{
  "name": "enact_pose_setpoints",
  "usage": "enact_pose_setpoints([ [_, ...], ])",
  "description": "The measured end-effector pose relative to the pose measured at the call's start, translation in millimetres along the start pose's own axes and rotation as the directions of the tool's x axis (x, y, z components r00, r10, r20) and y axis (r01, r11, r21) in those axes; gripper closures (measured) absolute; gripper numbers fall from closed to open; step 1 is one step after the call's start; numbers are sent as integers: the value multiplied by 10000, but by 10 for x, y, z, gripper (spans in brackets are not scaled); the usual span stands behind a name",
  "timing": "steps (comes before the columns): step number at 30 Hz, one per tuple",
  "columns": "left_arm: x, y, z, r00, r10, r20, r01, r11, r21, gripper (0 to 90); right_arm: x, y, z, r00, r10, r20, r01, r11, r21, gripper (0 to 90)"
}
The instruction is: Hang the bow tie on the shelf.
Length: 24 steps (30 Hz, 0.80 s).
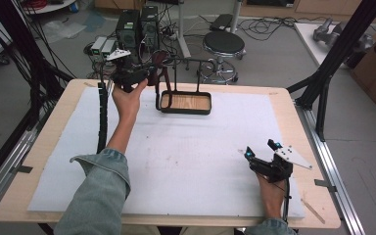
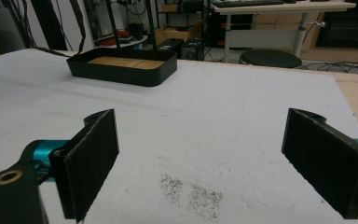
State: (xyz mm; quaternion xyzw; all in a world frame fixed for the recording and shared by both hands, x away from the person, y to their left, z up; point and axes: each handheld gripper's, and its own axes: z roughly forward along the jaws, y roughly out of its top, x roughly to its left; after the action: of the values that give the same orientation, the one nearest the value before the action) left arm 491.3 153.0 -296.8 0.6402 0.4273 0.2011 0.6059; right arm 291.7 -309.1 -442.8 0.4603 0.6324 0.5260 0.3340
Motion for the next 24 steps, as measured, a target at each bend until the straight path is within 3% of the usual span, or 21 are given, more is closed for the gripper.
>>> enact_pose_setpoints([
  [6, 51, 42, 65, 9998, 14, -210, -11, 9999, 118, 776, 2, 0, 0, 10000, 12, -31, -12, 10000, 10, 99],
  [10, 140, -1, 144, 9990, -168, -422, 184, 9991, 381, 776, 3, 0, 1, 10000, 22, -31, -22, 10000, 9, 99],
  [13, 181, -36, 177, 9981, -431, -437, 447, 9984, 360, 776, 2, 0, 1, 10000, 18, -34, -18, 10000, 17, 99],
  [18, 231, -74, 212, 9967, -546, -597, 572, 9974, 427, 776, 1, -1, 1, 10000, -5, -40, 5, 10000, 20, 100],
  [24, 248, -102, 244, 9963, -442, -742, 485, 9971, 578, 775, 1, -1, 1, 10000, 3, -55, -3, 10000, 20, 99],
])
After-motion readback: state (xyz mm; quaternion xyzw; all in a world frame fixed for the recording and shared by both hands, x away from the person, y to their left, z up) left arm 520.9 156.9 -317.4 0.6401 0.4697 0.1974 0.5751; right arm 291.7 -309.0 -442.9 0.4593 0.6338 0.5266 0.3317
